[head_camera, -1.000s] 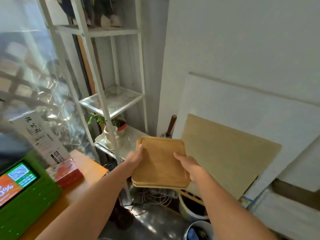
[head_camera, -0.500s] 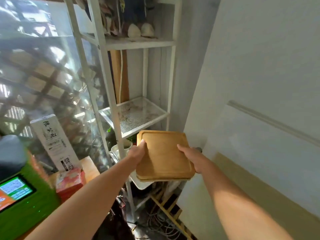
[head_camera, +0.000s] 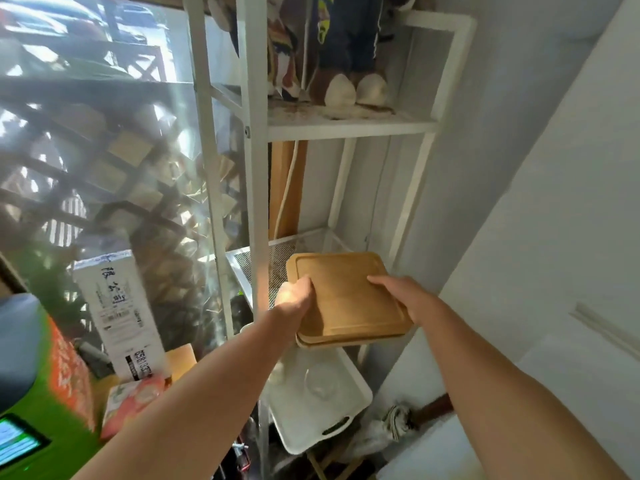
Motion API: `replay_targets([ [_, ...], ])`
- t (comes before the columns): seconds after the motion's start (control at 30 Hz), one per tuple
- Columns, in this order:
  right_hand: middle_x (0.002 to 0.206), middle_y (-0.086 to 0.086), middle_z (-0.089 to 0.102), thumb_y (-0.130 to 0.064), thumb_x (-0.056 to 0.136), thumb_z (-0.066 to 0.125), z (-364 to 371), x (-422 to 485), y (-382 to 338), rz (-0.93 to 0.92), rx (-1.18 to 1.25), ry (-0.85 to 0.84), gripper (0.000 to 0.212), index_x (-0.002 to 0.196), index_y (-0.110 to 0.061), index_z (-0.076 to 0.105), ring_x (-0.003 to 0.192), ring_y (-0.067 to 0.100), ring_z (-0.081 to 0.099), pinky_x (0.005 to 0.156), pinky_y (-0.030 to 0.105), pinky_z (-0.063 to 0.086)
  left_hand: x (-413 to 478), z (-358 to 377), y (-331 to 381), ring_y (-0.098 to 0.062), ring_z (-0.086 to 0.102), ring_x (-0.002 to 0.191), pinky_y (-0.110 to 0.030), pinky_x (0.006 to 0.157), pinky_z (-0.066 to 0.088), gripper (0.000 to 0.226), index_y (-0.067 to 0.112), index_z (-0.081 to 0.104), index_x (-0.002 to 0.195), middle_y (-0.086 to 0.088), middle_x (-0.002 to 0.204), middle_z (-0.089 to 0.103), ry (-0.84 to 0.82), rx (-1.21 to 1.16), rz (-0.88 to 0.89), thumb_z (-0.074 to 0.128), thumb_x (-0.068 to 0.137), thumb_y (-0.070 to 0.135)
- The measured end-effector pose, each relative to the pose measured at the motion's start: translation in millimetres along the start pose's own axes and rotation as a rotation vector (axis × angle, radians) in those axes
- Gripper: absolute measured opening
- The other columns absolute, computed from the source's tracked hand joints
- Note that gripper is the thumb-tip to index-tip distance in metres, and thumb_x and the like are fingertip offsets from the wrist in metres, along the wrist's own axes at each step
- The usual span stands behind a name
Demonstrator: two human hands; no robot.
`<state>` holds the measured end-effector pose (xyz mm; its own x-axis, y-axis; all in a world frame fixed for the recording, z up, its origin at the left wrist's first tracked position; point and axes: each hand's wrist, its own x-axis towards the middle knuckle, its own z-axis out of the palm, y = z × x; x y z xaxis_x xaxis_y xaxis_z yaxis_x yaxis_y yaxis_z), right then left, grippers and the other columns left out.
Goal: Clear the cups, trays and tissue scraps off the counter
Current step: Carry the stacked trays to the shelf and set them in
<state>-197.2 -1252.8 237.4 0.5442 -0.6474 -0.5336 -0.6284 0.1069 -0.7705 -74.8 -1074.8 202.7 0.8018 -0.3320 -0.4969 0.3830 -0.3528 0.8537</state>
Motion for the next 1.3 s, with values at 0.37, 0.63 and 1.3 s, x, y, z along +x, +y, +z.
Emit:
replay_targets([
  [0.37, 0.093, 0.005, 0.067, -0.046, 0.075, 0.08, 28, 95, -47, -0.038, -0.222, -0.097, 0.063, 0.123, -0.009, 0.062, 0.085, 0.025, 0.064, 0.072, 0.035, 0.049, 43, 1, 21, -0.037, 0.064, 0.095, -0.037, 0.089, 0.051, 0.035, -0.008, 0.065, 0.106, -0.023, 0.106, 0.068, 0.272, 0.027, -0.074, 0.045, 0.085, 0.011],
  [0.63, 0.092, -0.001, 0.064, -0.044, 0.08, 0.077, 46, 130, -75, -0.114, -0.311, -0.218, 0.036, 0.103, -0.021, 0.062, 0.084, 0.02, 0.061, 0.081, 0.038, 0.048, 60, -2, 28, -0.036, 0.056, 0.111, -0.04, 0.097, 0.044, 0.031, -0.002, 0.063, 0.111, -0.019, 0.117, 0.061, 0.452, 0.206, -0.089, 0.042, 0.093, 0.012],
  [1.3, 0.112, 0.009, 0.066, -0.042, 0.094, 0.064, 56, 131, -49, -0.292, -0.363, -0.146, 0.055, 0.135, -0.006, 0.056, 0.1, 0.028, 0.062, 0.088, 0.037, 0.049, 28, 10, 3, -0.033, 0.047, 0.116, -0.04, 0.096, 0.038, 0.037, 0.004, 0.065, 0.115, -0.016, 0.124, 0.055, 0.544, 0.369, -0.039, 0.036, 0.093, 0.012],
])
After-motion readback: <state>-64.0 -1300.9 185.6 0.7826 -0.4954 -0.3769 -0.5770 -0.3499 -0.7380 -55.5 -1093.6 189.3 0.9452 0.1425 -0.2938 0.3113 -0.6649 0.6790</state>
